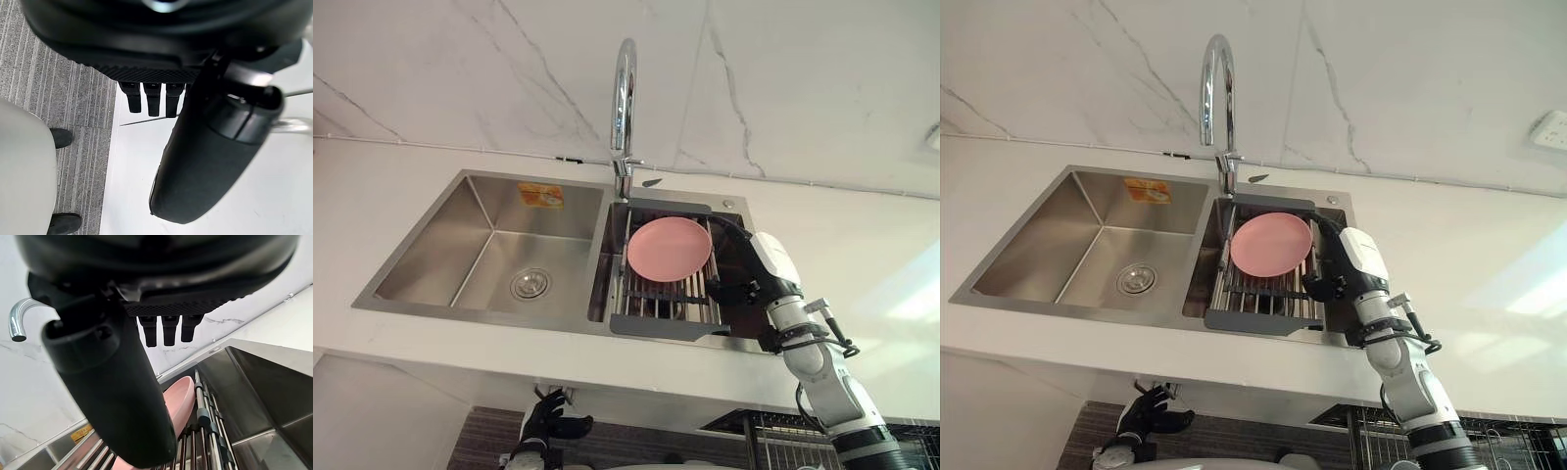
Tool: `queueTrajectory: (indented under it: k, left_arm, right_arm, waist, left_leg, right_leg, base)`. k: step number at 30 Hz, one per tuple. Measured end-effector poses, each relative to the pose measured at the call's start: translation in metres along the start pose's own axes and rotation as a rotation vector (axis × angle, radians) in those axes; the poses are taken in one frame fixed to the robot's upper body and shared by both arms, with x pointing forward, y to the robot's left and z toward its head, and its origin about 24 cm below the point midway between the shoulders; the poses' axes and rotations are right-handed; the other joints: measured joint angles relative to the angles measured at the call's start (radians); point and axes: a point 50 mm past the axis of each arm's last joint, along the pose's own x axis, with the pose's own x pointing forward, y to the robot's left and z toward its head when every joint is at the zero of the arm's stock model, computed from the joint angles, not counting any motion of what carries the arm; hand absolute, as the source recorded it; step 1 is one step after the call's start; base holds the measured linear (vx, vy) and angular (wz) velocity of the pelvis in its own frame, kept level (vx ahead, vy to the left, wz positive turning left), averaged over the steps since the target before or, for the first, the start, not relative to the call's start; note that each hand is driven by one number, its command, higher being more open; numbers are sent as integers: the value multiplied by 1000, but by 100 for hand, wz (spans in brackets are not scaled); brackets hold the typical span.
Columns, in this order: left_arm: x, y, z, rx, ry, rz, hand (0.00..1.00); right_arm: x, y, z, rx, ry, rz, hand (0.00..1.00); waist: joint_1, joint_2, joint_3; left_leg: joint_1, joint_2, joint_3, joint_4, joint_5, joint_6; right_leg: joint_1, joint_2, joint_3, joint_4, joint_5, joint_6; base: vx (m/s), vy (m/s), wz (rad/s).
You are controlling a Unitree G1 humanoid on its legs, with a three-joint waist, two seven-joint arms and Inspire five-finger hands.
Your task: Walk over to the sink, pick up the cup, carry it to the dishwasher, place the cup inside the dishwasher, then close the dishwasher door
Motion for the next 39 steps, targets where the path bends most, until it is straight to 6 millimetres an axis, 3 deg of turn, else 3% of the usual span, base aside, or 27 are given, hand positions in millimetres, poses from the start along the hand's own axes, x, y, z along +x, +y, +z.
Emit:
queueTrajectory:
  k: [11, 34, 35, 39]
  left_arm:
    - [0, -2, 2, 12, -11, -13, 90]
    - [5, -8, 19, 18, -67, -27, 90]
    - [5, -8, 20, 17, -74, -27, 90]
    - [6, -8, 25, 25, -92, -31, 90]
  right_arm:
    - [14, 11, -5, -150, -21, 103, 90]
    - [56, -4, 1, -374, -53, 46, 90]
    - [59, -7, 3, -377, -56, 35, 30]
    - [64, -12, 6, -383, -59, 10, 30]
  waist:
    - [2, 10, 9]
    - [23, 33, 66]
    - [24, 33, 80]
    - [24, 34, 89]
  left_leg:
    - [-28, -1, -15, 10, 0, 0]
    - [-140, -4, -41, 96, -16, -1]
    - [-140, -3, -41, 98, -17, -2]
    - [-175, -3, -42, 117, -18, -2]
  right_leg:
    - [-17, -2, -16, 5, -5, -1]
    - [-95, -12, -45, 55, -19, -4]
    - [-95, -12, -45, 58, -19, -4]
    - [-126, -14, -46, 78, -20, -5]
  base:
    - [-9, -11, 4]
    - [-20, -10, 4]
    - [-64, -13, 1]
    - [-54, -8, 2]
